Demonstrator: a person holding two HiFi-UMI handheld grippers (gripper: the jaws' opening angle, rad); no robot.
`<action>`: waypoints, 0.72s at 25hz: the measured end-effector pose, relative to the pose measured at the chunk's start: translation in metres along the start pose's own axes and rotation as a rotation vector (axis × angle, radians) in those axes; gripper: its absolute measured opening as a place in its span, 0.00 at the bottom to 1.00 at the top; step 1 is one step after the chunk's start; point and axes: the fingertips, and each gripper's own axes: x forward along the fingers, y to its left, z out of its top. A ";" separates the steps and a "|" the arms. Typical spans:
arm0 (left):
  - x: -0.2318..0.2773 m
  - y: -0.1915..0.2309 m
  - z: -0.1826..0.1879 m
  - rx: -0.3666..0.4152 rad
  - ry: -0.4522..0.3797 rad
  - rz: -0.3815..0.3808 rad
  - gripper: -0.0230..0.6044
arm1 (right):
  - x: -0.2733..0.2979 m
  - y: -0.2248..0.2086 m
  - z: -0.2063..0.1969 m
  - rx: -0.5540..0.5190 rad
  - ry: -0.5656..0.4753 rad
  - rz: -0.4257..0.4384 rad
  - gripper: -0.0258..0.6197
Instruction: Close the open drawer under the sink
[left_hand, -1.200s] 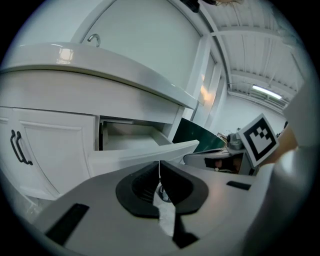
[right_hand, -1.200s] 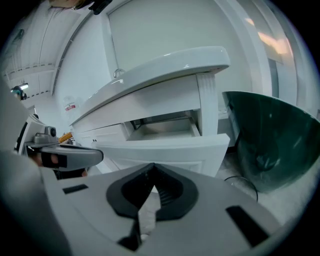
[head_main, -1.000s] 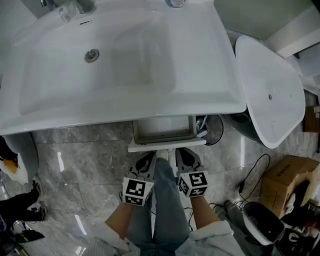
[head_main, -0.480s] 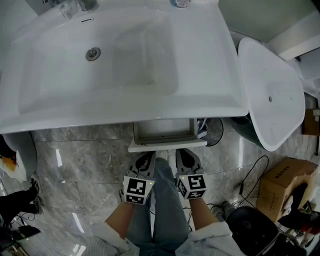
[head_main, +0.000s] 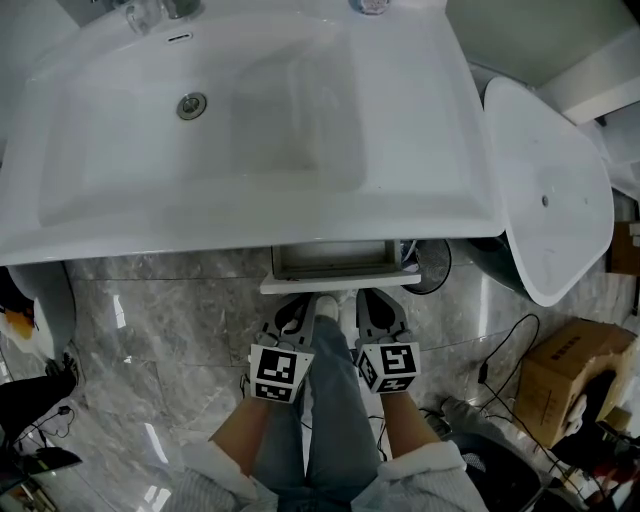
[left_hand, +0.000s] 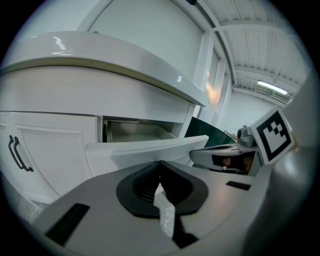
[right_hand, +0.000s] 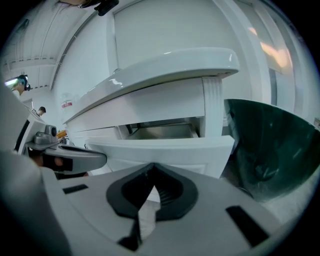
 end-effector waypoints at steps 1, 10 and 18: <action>0.002 0.002 0.003 0.000 -0.003 0.002 0.06 | 0.002 -0.001 0.001 -0.002 0.005 0.001 0.05; 0.012 0.011 0.013 0.016 -0.018 0.002 0.06 | 0.015 -0.004 0.012 -0.023 -0.011 0.002 0.05; 0.022 0.020 0.025 0.042 -0.026 -0.005 0.06 | 0.028 -0.008 0.023 -0.033 -0.024 0.001 0.05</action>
